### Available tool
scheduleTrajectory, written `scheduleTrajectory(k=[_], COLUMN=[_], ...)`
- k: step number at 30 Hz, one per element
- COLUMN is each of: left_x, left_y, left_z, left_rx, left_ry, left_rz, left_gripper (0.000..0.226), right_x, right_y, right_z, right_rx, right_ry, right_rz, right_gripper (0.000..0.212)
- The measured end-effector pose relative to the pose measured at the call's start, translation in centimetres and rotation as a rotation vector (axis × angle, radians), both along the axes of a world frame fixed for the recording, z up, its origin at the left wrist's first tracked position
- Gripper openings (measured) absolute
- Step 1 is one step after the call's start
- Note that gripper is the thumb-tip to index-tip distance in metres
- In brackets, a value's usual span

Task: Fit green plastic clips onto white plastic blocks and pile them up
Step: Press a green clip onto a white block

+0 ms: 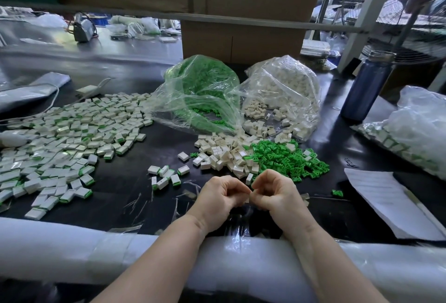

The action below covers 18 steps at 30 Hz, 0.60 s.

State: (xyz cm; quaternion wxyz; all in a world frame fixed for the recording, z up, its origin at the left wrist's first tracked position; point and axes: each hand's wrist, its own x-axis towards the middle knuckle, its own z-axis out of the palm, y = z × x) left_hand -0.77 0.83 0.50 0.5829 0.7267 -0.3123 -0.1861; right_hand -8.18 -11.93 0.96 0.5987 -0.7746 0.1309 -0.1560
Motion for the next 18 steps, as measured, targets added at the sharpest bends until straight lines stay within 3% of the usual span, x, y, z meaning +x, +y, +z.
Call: scheduleTrajectory(k=[14,18], left_x=[0.21,0.17], left_y=[-0.33,-0.32], left_z=[-0.45,-0.22], left_rx=[-0.029,-0.054], left_ry=[-0.028,0.009], left_rz=[0.065,0.069], left_gripper=[0.016,0.006], right_x=[0.11,0.07], right_y=[0.10,0.19], right_z=[0.07,0.13], right_rx=[0.124,0.013], right_ry=[-0.133,-0.138], right_rz=[-0.142,-0.146], right_gripper=[0.012,0.012])
